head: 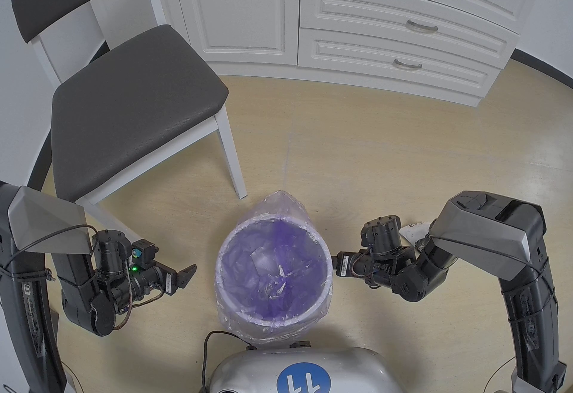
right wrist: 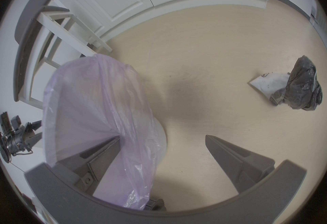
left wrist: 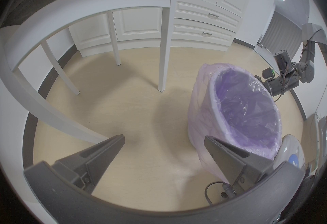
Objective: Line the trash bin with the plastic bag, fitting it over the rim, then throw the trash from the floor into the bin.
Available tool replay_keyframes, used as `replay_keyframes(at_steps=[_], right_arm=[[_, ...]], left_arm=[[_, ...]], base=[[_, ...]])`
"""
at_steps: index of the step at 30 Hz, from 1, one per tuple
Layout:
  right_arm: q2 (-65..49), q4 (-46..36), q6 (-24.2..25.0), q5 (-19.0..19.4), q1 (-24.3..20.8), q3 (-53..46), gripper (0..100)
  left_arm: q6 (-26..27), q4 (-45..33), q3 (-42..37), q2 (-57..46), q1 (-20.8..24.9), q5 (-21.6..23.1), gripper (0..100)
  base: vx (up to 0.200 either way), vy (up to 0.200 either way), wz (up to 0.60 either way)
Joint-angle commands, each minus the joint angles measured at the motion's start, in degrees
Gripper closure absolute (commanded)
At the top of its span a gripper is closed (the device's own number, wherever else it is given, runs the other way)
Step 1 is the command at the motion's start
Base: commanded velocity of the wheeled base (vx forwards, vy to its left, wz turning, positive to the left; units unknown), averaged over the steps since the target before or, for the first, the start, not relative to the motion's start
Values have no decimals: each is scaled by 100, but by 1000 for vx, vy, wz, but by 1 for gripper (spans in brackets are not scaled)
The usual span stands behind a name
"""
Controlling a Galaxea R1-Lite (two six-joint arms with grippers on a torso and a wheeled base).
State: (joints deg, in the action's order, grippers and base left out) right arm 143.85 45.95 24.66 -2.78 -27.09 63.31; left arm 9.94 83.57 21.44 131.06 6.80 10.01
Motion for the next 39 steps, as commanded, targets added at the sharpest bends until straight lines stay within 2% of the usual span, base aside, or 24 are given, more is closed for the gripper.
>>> replay_keyframes(at_steps=[1, 9, 13, 17, 20, 26, 30, 33, 39], right_arm=[[354, -270, -14, -56, 28, 305, 0], [398, -446, -14, -74, 54, 428, 0], [381, -446, -58, -232, 72, 384, 0], [-94, -358, -664, -276, 142, -169, 0], [-437, -358, -761, -293, 142, -398, 0], [-788, -358, -998, -293, 195, -653, 0], [-982, -358, -1034, -293, 248, -741, 0], [-1175, -358, -1148, -293, 336, -793, 0], [-2019, -332, -1921, -469, 643, -1321, 0]], left_arm=[[-9, 2, 18, 148, 40, 1, 0], [-9, 11, 44, 376, 128, 1, 0], [-18, 19, 62, 482, 199, 1, 0], [-290, 257, 158, 825, 401, -52, 0], [-501, 415, 378, 1106, 462, -122, 0], [-537, 415, 712, 1440, 471, -447, 0], [-651, 388, 905, 1536, 471, -465, 0], [-642, 274, 1125, 1642, 462, -526, 0], [-642, -719, 1934, 1660, 471, -623, 0]], base=[[0, 0, 0], [0, 0, 0], [0, 0, 0], [0, 0, 0], [0, 0, 0], [0, 0, 0], [0, 0, 0], [0, 0, 0], [0, 0, 0]])
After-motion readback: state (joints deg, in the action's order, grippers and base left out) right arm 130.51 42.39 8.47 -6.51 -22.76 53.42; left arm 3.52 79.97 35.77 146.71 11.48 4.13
